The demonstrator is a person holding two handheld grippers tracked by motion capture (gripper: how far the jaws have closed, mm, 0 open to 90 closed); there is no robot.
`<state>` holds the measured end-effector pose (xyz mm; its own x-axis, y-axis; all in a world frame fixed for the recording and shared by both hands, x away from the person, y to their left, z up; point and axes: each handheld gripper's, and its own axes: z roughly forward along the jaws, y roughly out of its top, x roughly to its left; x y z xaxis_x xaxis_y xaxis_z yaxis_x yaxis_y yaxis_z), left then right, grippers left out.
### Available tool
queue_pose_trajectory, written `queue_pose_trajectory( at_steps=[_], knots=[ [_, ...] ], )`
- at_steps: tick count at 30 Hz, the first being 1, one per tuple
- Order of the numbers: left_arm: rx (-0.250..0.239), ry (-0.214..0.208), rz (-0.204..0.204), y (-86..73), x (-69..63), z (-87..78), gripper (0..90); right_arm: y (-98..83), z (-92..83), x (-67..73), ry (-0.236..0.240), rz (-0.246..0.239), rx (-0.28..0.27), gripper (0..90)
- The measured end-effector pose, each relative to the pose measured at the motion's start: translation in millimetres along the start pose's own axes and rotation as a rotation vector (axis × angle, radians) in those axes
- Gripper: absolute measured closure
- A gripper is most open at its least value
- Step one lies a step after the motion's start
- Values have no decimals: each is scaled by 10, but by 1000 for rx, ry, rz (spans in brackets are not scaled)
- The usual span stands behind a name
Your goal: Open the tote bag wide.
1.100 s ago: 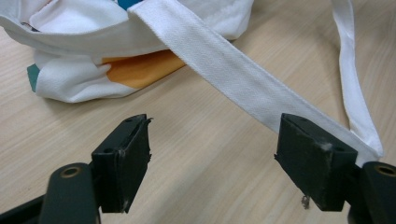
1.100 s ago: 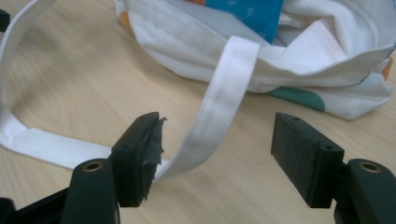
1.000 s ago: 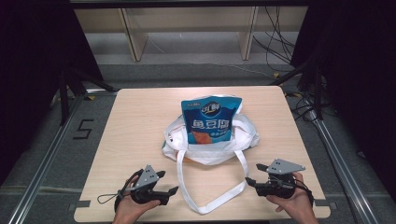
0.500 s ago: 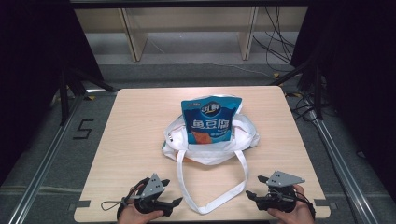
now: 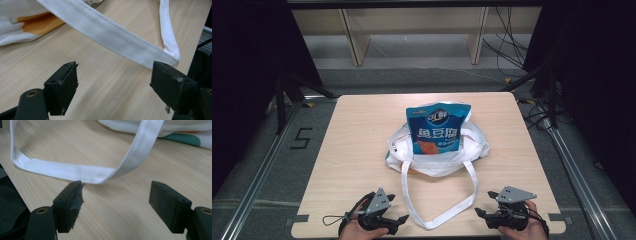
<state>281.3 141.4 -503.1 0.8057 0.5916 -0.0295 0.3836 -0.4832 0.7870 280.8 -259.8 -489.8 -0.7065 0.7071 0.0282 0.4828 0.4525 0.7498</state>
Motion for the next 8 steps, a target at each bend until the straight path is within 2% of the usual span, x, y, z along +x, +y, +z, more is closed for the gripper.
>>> queue_pose_trajectory(
  at_steps=[1,2,4,5,7,8],
  knots=[
    [-10,-6,-36,-7,-21,5,210,-1,3,-6,1,-4,-1,277],
    [-5,-9,-35,-4,-17,-1,210,-3,3,12,10,23,4,277],
    [-14,-3,-43,-7,-11,-4,210,-1,4,-7,12,6,0,276],
    [-30,-1,-64,-9,-17,5,209,-1,4,-7,14,8,1,277],
    [-10,3,-43,-10,12,-12,208,-2,4,-10,12,7,1,277],
    [-23,4,-59,-12,5,-3,207,-1,4,-11,12,7,2,277]
  ],
)
